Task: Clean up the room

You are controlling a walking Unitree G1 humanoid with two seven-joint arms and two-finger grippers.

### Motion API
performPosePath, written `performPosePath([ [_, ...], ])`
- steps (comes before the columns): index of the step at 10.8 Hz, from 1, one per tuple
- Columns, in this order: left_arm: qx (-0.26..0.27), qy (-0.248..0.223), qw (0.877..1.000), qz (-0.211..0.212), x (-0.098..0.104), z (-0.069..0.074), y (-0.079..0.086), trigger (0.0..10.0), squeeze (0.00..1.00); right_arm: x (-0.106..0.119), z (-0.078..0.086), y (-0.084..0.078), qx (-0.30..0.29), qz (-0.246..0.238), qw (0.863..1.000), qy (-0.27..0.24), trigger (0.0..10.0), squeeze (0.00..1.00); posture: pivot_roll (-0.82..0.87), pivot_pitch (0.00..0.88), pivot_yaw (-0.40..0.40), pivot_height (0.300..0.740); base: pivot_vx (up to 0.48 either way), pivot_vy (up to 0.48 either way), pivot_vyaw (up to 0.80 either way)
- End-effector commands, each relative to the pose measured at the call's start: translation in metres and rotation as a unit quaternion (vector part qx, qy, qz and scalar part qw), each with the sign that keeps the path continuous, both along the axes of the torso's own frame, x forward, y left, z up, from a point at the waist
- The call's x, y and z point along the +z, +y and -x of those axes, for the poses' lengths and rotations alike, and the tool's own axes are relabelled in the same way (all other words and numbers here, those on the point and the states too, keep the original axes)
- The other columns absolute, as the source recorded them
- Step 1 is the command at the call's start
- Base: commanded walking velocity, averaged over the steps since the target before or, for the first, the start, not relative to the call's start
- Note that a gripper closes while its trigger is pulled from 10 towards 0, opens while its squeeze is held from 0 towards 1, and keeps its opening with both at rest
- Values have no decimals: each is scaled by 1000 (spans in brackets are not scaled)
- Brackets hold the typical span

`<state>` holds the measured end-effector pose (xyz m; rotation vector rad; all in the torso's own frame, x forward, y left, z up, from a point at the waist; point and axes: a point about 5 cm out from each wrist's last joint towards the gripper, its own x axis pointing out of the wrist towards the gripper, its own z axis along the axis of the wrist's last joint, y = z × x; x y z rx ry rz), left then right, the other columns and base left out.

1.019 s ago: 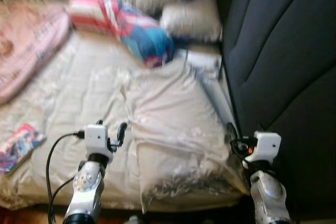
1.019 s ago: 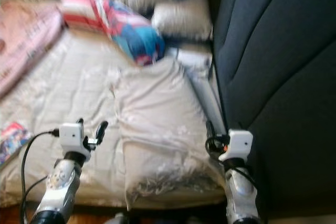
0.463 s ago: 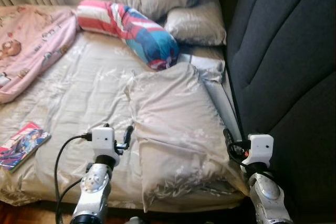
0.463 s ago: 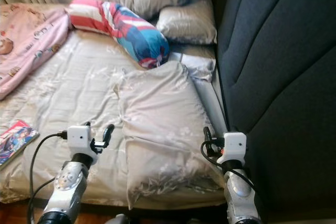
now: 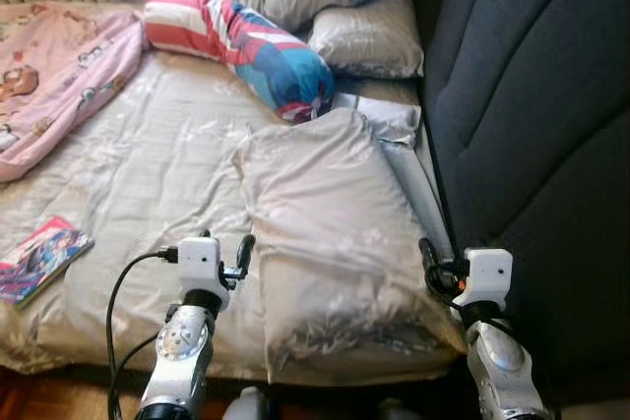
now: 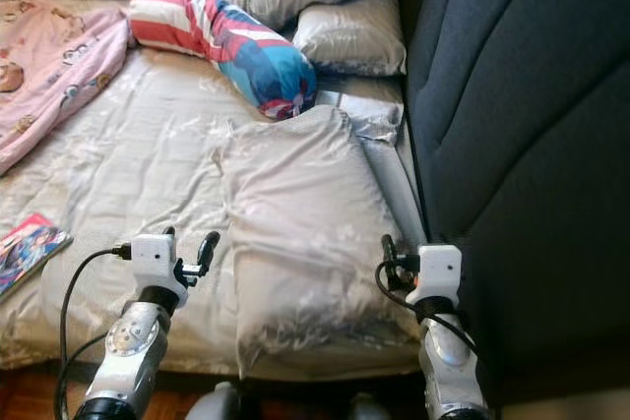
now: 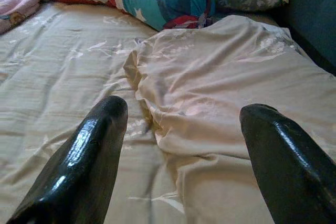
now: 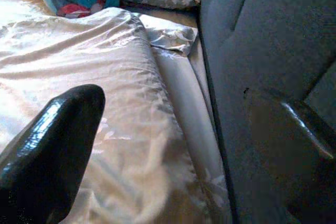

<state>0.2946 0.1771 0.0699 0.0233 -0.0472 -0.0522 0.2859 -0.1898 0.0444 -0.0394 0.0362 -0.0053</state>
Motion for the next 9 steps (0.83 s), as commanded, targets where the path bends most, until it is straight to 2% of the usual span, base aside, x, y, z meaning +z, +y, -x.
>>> performPosePath([
  [1, -1, 10, 1000, -5, -3, 3, 1, 10000, 0, -4, 1, 1, -3, -6, 1000, 11, 10000, 0, 40, 200, -4, 673, 0, 0, 0],
  [3, -4, 15, 1000, 10, -2, 1, 0, 10000, 0, -4, 1, 4, 0, -14, 1000, 13, 10000, 0, 45, 212, -3, 673, 0, 0, 0],
  [7, -12, 21, 1000, 13, -1, 0, -4, 10000, 0, -4, -2, 5, 1, -18, 1000, 17, 10000, 0, 44, 226, -5, 673, 0, 0, 0],
  [8, -13, 22, 999, 19, -1, 2, -4, 10000, 0, -8, -2, 7, 5, -23, 999, 36, 10000, 0, 38, 233, -3, 669, 0, 0, 0],
  [9, -12, 24, 999, 17, -2, 4, -4, 10000, 0, -6, -1, 8, 8, -23, 999, 25, 10000, 0, 39, 235, -4, 650, 0, 0, 0],
])
